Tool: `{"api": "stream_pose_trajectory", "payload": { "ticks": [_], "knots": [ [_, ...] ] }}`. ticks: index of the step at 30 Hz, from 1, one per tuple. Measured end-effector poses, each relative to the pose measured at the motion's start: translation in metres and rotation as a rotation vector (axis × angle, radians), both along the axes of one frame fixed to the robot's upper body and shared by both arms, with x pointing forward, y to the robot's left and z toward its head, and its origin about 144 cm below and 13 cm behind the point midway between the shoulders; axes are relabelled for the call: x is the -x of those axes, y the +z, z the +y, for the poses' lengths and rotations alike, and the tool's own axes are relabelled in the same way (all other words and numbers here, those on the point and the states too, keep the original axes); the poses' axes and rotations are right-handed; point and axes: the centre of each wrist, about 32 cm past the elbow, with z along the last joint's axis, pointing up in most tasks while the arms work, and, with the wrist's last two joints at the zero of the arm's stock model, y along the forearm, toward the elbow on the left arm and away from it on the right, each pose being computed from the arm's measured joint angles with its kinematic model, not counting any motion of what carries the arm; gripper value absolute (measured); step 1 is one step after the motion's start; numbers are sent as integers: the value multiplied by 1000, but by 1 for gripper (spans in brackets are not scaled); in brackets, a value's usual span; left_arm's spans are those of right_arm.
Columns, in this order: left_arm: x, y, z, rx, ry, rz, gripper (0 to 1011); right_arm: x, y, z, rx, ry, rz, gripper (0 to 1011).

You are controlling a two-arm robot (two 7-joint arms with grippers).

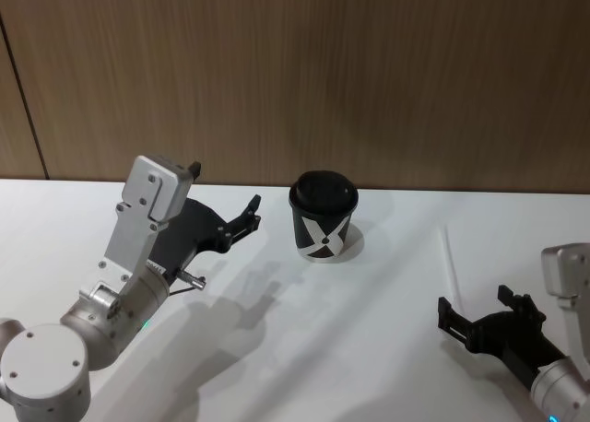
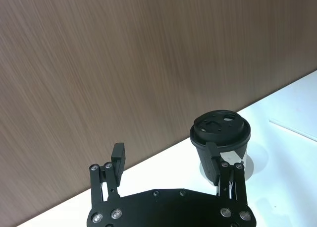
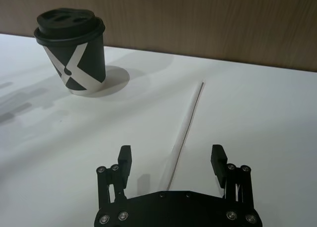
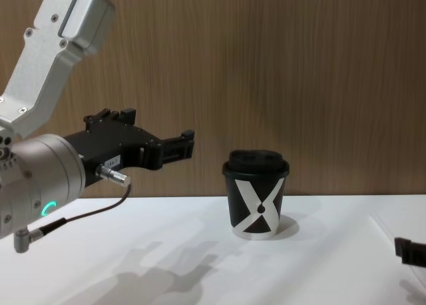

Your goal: Pick up the straw with one hand, pass it to the other hand, and insert it into the cup.

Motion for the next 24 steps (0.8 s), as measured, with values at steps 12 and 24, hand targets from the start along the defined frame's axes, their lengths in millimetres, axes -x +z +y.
{"api": "stream_pose_trajectory", "payload": {
  "ticks": [12,24],
  "knots": [
    [0,0,0,0,0,0,1002,-2,-6,0,22,-12,41,1001],
    [0,0,0,0,0,0,1001,-3,-6,1,17,-20,58,1001]
  ]
}}
